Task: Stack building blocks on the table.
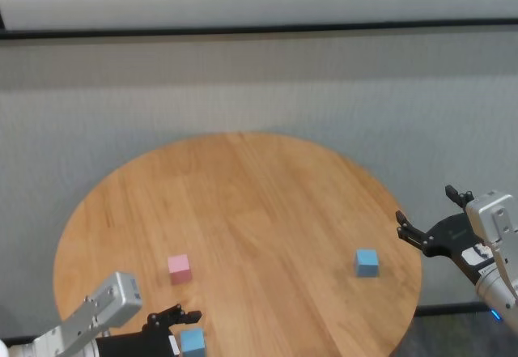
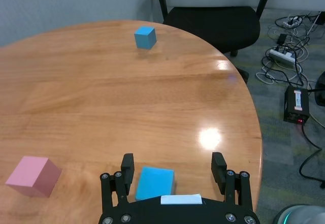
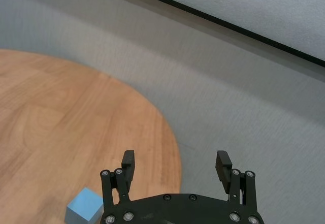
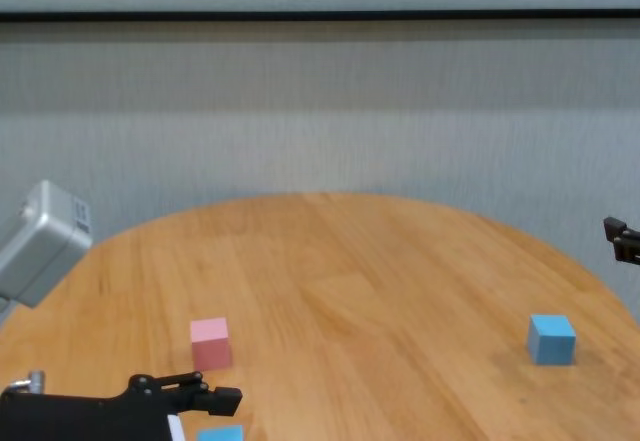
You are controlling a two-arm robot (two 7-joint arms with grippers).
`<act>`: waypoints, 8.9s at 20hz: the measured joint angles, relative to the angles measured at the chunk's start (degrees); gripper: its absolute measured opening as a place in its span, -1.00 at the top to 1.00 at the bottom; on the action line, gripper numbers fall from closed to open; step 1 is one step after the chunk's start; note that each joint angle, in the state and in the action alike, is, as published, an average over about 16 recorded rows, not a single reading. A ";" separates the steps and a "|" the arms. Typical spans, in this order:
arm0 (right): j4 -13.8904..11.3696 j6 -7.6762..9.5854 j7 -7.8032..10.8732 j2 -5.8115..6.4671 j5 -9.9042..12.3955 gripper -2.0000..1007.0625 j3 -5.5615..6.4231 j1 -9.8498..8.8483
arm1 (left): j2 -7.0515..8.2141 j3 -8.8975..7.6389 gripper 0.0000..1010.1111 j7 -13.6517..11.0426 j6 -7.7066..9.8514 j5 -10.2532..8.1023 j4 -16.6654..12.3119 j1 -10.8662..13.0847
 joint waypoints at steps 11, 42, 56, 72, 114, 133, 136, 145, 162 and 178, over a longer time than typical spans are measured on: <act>0.00 0.00 0.00 0.00 0.00 -1.00 0.00 0.00 | -1.34 0.42 -0.98 -0.39 -0.84 0.73 2.96 -1.44; 0.00 0.00 0.00 0.00 0.00 -0.99 0.00 0.00 | -1.18 0.51 -0.22 -0.27 0.31 0.63 3.54 -1.42; 0.00 0.00 0.00 0.00 0.00 -1.00 0.00 0.00 | -2.43 -2.97 0.20 8.09 3.71 1.75 -2.35 -0.20; 0.00 0.00 0.00 0.00 0.00 -0.99 0.00 0.00 | -13.15 -0.34 0.20 11.75 7.04 8.40 2.36 -8.69; 0.00 0.00 0.00 0.00 0.00 -1.00 0.00 0.00 | -26.19 0.32 0.20 12.28 1.96 13.40 30.56 -20.95; 0.00 0.00 0.00 0.00 0.00 -0.99 0.00 0.00 | -27.27 -0.73 0.20 12.64 -0.62 16.02 36.37 -22.77; 0.00 0.00 0.00 0.00 0.00 -0.99 0.00 0.00 | -27.44 -0.82 0.20 12.80 -0.73 16.44 36.82 -22.83; 0.00 0.00 0.00 0.00 0.00 -0.99 0.00 0.00 | -27.35 -1.68 -0.01 12.99 -0.52 16.58 36.27 -22.53; 0.00 0.00 0.00 0.00 0.00 -0.99 0.00 0.00 | -19.61 -6.01 -0.88 13.66 5.00 12.32 15.02 -14.09; -0.15 0.14 0.13 -0.01 -0.06 -1.00 -0.04 0.01 | -10.65 -8.60 -0.98 14.89 7.33 9.78 -1.11 -5.26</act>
